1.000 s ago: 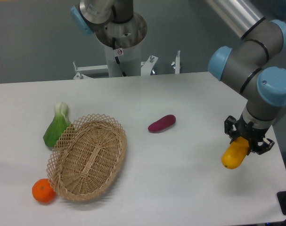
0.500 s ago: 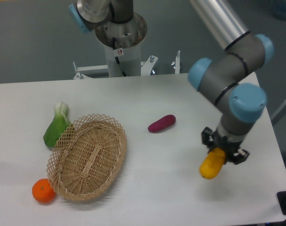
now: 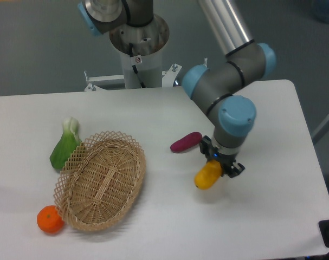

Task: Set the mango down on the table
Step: 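Carry the mango toward the purple sweet potato and lower it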

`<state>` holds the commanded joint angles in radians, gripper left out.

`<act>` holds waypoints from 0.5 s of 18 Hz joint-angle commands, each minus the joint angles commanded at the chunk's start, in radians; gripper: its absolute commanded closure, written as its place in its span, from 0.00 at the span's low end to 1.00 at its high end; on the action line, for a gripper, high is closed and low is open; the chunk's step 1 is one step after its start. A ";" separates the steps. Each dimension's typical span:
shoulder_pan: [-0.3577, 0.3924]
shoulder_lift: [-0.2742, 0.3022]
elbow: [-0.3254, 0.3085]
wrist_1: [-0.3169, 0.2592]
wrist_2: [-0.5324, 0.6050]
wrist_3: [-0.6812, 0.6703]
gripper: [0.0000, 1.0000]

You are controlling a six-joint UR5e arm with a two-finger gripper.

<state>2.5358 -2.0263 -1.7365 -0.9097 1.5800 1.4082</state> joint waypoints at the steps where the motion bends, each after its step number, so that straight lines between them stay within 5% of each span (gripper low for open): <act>1: -0.006 -0.002 -0.004 0.000 0.000 0.003 0.61; 4: -0.012 0.006 -0.029 0.005 0.000 0.014 0.47; 7: -0.019 0.009 -0.029 0.008 -0.002 0.026 0.01; 9: -0.022 0.011 -0.012 0.008 0.002 0.015 0.00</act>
<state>2.5142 -2.0157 -1.7488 -0.9020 1.5815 1.4236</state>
